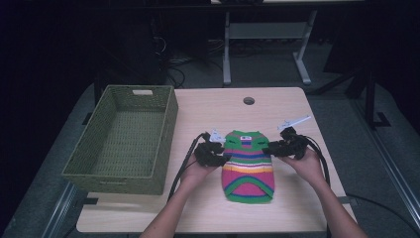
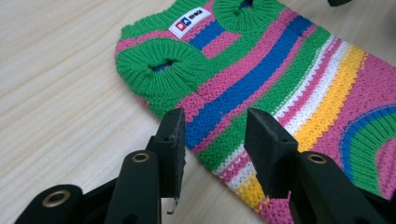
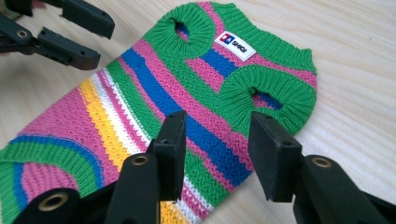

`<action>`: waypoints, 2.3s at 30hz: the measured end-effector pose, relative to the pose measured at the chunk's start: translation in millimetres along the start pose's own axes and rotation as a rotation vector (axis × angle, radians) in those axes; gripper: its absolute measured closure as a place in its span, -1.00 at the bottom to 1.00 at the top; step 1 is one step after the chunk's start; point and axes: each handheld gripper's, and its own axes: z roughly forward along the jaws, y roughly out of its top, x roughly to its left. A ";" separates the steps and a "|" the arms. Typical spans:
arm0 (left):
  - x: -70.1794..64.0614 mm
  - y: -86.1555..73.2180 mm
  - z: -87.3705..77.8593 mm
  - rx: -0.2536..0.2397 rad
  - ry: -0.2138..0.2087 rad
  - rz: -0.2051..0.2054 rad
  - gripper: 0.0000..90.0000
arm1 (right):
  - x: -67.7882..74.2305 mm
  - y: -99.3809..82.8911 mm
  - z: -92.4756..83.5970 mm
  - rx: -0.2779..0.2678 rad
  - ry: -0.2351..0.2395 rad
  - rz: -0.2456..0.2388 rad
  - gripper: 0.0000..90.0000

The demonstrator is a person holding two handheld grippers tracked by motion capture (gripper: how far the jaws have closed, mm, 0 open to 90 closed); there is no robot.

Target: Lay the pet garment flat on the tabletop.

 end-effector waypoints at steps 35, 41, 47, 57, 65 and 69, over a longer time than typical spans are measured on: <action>-2.8 -17.5 -26.7 -0.052 -0.003 -0.056 -0.35 | -13.4 -34.0 -31.4 -0.059 0.094 0.031 -0.22; -1.6 -22.2 -28.7 -0.047 -0.016 -0.075 -0.40 | -14.3 -39.8 -34.2 -0.050 0.095 0.045 -0.24; -1.0 -25.3 -32.4 -0.061 -0.018 -0.097 -0.42 | -15.9 -44.3 -37.1 -0.060 0.088 0.046 -0.26; -8.6 -32.3 -38.7 -0.064 -0.041 -0.095 -0.45 | -16.6 -53.4 -44.3 -0.095 0.085 0.052 -0.29; -12.6 -40.5 -47.5 -0.059 -0.048 -0.080 -0.47 | -14.0 -60.7 -48.2 -0.078 0.080 0.048 -0.29; -15.4 -46.0 -51.3 -0.074 -0.070 -0.103 -0.47 | -13.6 -65.1 -49.9 -0.078 0.076 0.045 -0.29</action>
